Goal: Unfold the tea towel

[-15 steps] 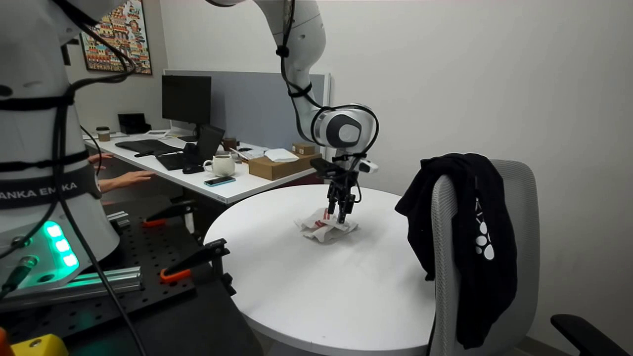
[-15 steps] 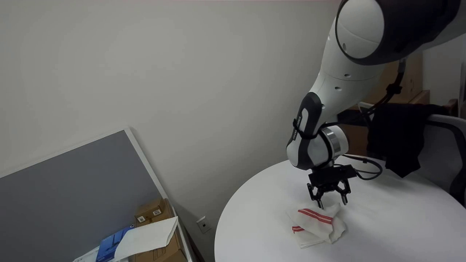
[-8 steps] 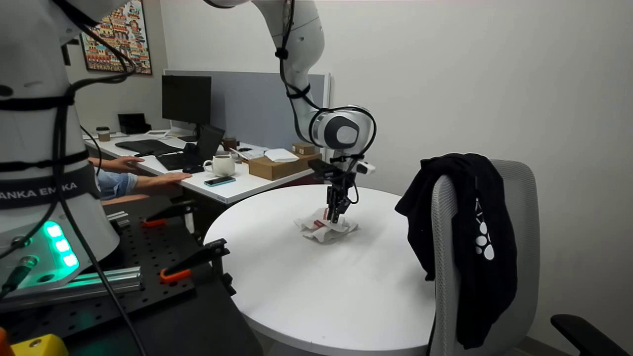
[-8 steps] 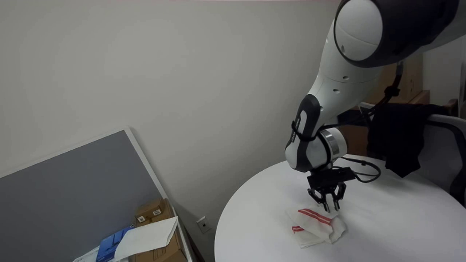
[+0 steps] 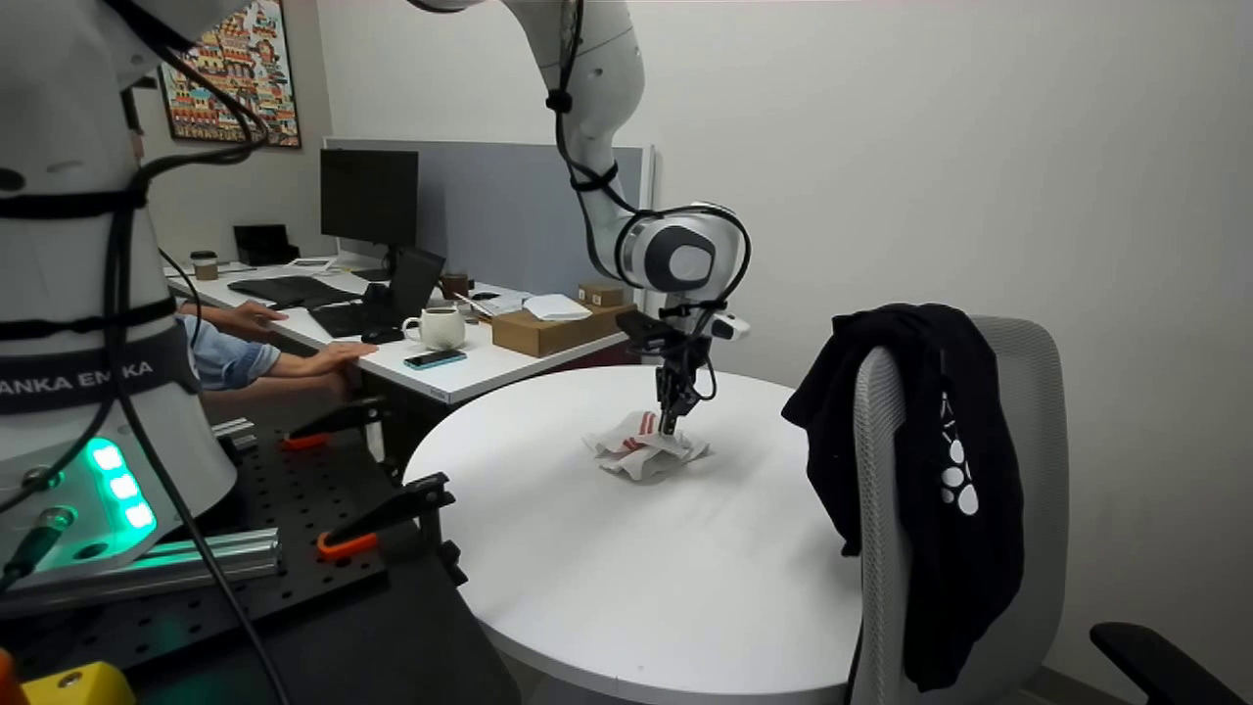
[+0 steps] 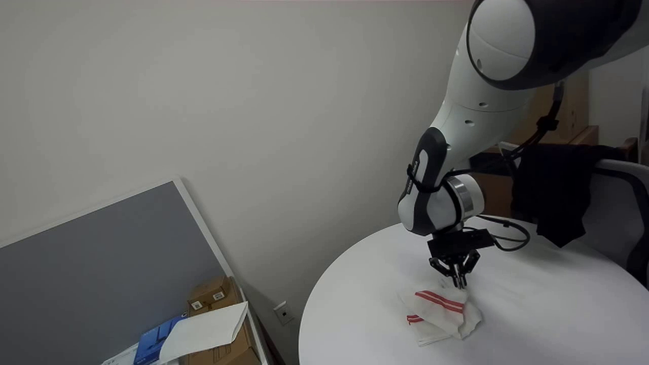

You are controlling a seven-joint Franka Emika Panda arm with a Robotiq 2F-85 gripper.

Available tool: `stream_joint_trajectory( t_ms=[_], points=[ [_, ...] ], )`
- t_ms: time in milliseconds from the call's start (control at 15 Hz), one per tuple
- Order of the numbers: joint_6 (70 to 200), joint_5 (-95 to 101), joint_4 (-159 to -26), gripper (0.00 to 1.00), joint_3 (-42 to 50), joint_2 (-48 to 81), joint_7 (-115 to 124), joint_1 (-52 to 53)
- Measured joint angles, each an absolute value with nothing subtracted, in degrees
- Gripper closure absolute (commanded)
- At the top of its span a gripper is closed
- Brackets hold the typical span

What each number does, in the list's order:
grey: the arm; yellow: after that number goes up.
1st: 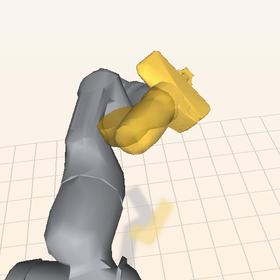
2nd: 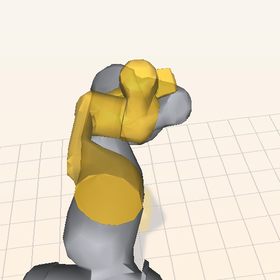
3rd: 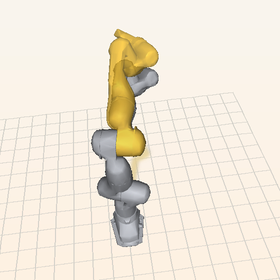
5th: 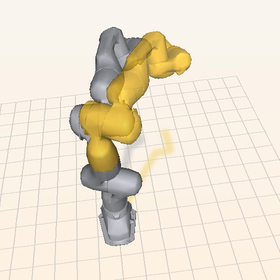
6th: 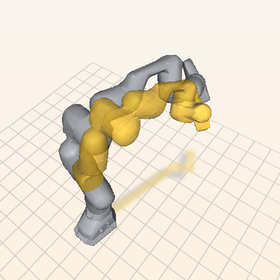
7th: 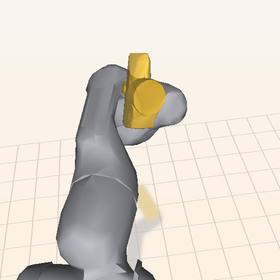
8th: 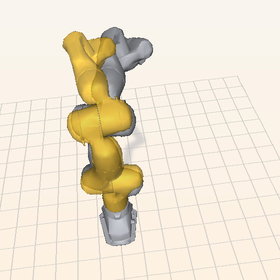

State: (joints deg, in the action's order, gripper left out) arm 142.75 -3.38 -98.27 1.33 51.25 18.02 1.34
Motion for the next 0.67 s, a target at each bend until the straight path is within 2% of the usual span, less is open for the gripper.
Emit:
stream_joint_trajectory(
  t_ms=[667],
  points=[
    [144.1, -3.3, -97.9, 0.92, 3.5, 34.6, 13.5, -0.9]
  ],
)
